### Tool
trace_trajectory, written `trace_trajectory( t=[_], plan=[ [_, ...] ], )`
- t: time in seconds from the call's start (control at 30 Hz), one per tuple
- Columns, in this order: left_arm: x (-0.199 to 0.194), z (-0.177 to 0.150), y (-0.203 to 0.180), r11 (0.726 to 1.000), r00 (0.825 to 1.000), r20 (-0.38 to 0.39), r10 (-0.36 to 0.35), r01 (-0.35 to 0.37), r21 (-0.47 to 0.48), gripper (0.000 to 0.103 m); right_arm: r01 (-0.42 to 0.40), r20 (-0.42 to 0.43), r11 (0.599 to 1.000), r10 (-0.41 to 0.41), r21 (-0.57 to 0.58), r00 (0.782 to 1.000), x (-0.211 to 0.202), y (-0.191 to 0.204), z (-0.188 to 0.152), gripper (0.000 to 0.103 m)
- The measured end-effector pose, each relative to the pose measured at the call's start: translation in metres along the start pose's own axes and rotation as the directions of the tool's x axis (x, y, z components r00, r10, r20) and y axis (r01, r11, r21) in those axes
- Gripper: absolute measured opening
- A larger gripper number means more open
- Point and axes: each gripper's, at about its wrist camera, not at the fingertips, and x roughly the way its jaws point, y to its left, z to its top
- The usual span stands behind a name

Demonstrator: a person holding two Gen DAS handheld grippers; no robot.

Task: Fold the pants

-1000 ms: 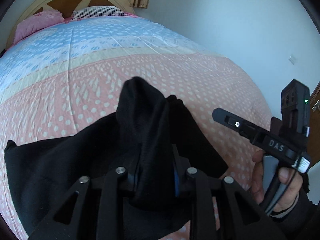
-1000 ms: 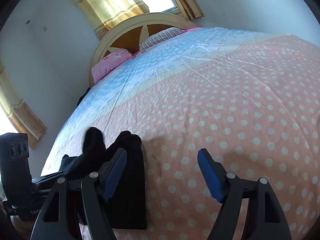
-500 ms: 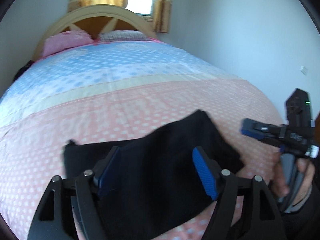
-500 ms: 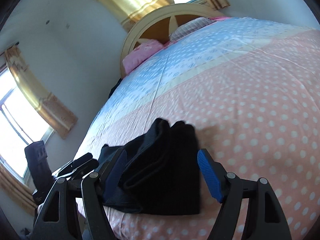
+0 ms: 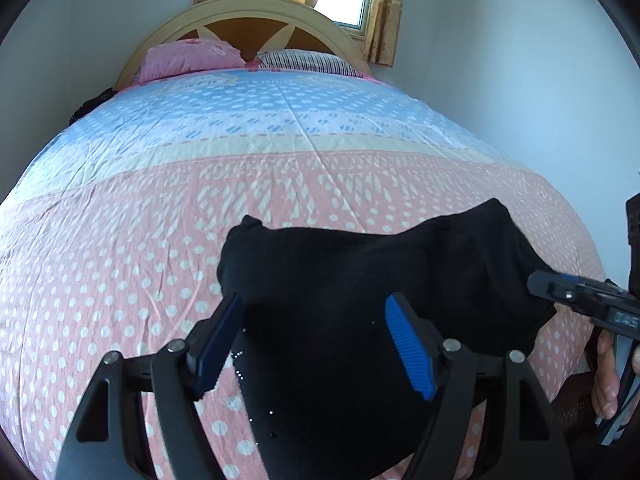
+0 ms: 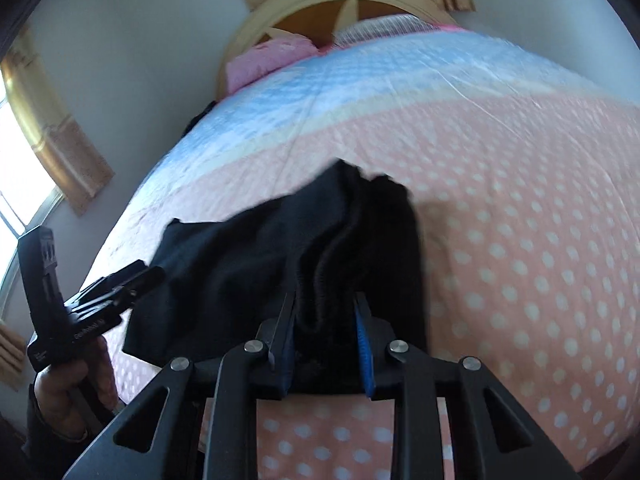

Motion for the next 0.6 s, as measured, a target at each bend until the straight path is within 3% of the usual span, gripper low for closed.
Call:
trace_trajectory(
  t=[0.23,0.3,0.33,0.37,0.47,0.6],
  plan=[
    [0.012,-0.009,0.012,0.999,1.0,-0.02,0.001,-0.002,-0.037,0.077,-0.069,0.011,0.992,0.068,0.102,0.998,-0.013,-0.034,-0.007,0.03],
    [0.011,-0.011,0.015,0.999,1.0,-0.017,0.0,-0.001,-0.047,0.078,-0.094,0.052,0.991,0.089,0.096,0.995,-0.019,-0.031,-0.002,0.04],
    [0.01,-0.011,0.016,0.999,1.0,-0.014,-0.002,0.002,-0.053,0.078,-0.099,0.074,0.991,0.093,0.09,0.993,-0.022,-0.029,0.002,0.053],
    [0.01,-0.011,0.018,0.998,1.0,-0.013,-0.004,0.003,-0.057,0.078,-0.113,0.092,0.99,0.105,0.085,0.99,-0.023,-0.029,0.006,0.058],
    [0.009,-0.011,0.019,0.998,1.0,-0.009,-0.007,0.006,-0.068,0.078,-0.117,0.121,0.99,0.108,0.076,0.987,-0.018,-0.026,0.022,0.058],
    [0.006,-0.012,0.018,0.998,1.0,-0.003,0.005,-0.006,-0.055,0.078,-0.112,0.044,0.992,0.11,0.056,0.993,0.015,-0.019,0.036,0.058]
  ],
)
